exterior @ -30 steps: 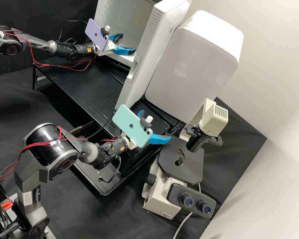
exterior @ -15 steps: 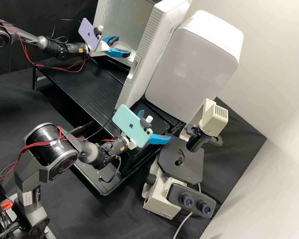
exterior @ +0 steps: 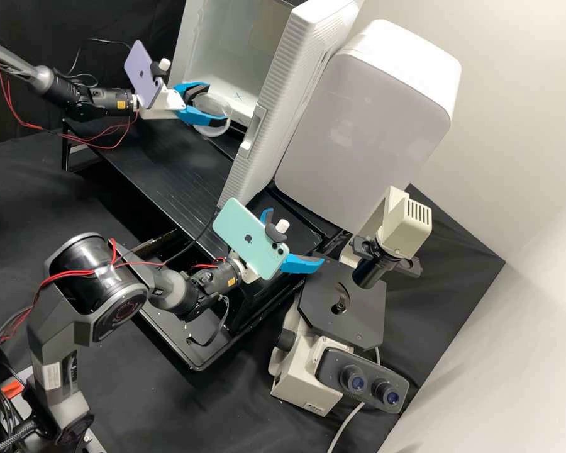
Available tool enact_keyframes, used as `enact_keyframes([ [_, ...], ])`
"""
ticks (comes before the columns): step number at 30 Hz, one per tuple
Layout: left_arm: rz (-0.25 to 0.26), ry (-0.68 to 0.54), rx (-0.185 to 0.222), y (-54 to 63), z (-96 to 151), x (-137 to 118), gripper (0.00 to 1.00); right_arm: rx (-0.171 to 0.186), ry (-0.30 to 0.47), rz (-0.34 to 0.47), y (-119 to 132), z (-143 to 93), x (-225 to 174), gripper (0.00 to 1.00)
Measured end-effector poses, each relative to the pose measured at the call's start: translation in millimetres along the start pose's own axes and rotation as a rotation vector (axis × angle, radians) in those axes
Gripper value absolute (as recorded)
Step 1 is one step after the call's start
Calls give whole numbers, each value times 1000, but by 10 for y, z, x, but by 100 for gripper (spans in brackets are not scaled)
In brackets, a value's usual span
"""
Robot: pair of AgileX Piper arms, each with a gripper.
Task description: Take the petri dish out of the incubator
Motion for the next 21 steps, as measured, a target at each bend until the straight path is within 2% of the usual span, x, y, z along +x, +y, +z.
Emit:
enact_keyframes([
  [7,-50,-52,9,-161,179,-330,0,0,0,0,0,0,0,100],
  [10,-49,-87,21,-195,252,-464,0,0,0,0,0,0,0,100],
  [14,-33,-127,33,-198,327,-562,0,0,0,0,0,0,0,100],
  [21,-21,-139,38,-183,347,-571,0,0,0,0,0,0,0,100],
])
